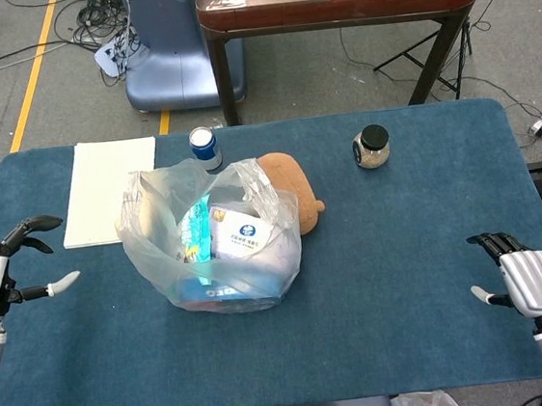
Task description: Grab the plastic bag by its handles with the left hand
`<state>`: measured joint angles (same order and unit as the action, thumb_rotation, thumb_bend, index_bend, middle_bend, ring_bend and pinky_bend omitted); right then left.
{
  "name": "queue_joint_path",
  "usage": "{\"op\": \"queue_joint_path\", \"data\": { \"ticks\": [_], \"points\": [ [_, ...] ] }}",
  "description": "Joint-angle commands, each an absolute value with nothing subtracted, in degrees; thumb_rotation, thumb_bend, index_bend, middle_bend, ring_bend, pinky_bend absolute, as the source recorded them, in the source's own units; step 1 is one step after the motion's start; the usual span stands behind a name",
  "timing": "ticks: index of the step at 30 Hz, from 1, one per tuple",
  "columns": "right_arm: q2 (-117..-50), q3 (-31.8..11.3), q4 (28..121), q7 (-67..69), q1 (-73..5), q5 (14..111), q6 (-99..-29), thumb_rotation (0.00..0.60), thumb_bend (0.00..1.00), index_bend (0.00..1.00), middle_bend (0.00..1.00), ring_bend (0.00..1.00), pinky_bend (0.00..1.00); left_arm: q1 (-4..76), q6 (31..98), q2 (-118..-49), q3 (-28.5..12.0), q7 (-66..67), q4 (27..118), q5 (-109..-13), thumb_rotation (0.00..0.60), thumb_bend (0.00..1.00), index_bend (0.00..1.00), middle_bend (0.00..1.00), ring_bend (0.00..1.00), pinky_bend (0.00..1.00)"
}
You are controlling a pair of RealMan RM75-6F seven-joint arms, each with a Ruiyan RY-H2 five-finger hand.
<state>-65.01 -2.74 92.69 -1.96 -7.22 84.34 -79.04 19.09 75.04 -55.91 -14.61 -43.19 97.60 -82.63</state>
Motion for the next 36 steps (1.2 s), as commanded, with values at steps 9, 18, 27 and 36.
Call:
{"op": "queue_joint_path", "data": {
  "ticks": [9,18,27,36],
  "points": [
    [-64.9,-2.7,92.6,-1.6,-7.3,84.2,-78.8,0.6,0.0,0.28,0.28,0.23,0.52,21.7,73.1,-55.7,-15.1,-44.8,98.5,-83.1,0.6,0.0,0.31,0.3,0.28,0.44],
    [-64.6,-2.8,92.6,-1.1,-7.3,84.2,-78.9,0.6,0.0,0.28,0.28,0.23,0.52,24.2,71.0,-56.2,-15.5,-44.2,98.8,-83.0,0.6,0.0,0.31,0.3,0.28,0.44],
    [-64.4,-2.7,92.7,-0.9,-7.2,84.4,-79.1,0.6,0.0,0.28,0.28,0.23,0.52,25.6,71.0,-56.3,-15.9,-43.9,100.5,-83.5,0.6,0.0,0.31,0.3,0.28,0.44],
    [-64.4,-2.6,92.9,-1.0,-7.1,84.6,-79.3,0.6,0.0,0.28,0.28,0.23,0.52,27.2,69.3,-56.1,-16.1,-42.8,101.8,-82.7,0.6,0.0,0.31,0.3,0.28,0.44]
  ]
}}
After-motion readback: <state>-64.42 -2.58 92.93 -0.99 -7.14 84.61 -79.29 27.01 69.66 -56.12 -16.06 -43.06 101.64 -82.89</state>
